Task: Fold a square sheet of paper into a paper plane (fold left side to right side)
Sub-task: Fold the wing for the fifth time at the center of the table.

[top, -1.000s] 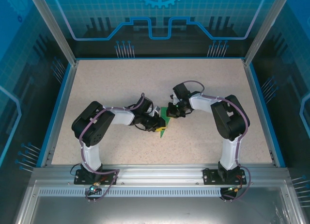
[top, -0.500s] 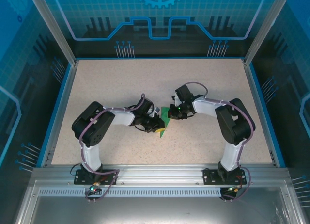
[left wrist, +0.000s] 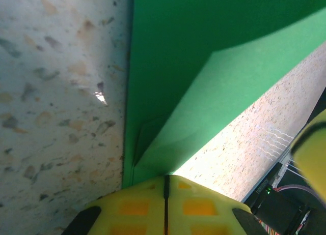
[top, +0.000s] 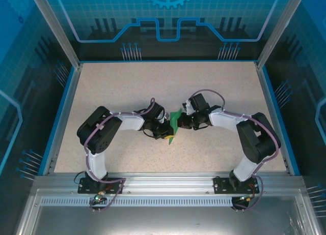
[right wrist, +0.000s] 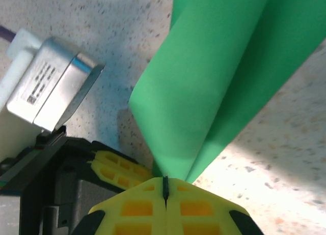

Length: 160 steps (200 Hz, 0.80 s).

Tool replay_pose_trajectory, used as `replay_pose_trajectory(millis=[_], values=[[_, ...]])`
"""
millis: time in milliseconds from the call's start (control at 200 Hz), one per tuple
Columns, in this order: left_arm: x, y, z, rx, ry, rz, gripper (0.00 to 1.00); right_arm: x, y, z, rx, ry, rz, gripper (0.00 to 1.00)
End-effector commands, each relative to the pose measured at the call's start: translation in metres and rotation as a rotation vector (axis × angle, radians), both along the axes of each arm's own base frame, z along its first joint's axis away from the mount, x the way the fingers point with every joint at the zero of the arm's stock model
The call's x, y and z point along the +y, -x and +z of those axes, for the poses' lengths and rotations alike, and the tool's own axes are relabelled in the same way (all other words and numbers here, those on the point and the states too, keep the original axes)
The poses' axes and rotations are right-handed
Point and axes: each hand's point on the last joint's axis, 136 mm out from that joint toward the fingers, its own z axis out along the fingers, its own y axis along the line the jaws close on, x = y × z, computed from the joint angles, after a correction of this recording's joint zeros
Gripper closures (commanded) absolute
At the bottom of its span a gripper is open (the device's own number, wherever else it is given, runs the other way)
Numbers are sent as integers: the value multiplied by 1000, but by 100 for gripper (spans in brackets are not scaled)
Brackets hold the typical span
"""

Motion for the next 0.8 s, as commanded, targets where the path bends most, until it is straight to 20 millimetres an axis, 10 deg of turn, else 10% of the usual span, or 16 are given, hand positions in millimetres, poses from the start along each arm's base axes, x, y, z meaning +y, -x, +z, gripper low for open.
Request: replay_pose_trajectory(millis=[0,795], values=[[30,42,-51,169,-200,-4,93,21,4,-4,12,-58,35,100],[30,44,-51,172,-198,-8,95,3,-7,-53,59,120,74,100]])
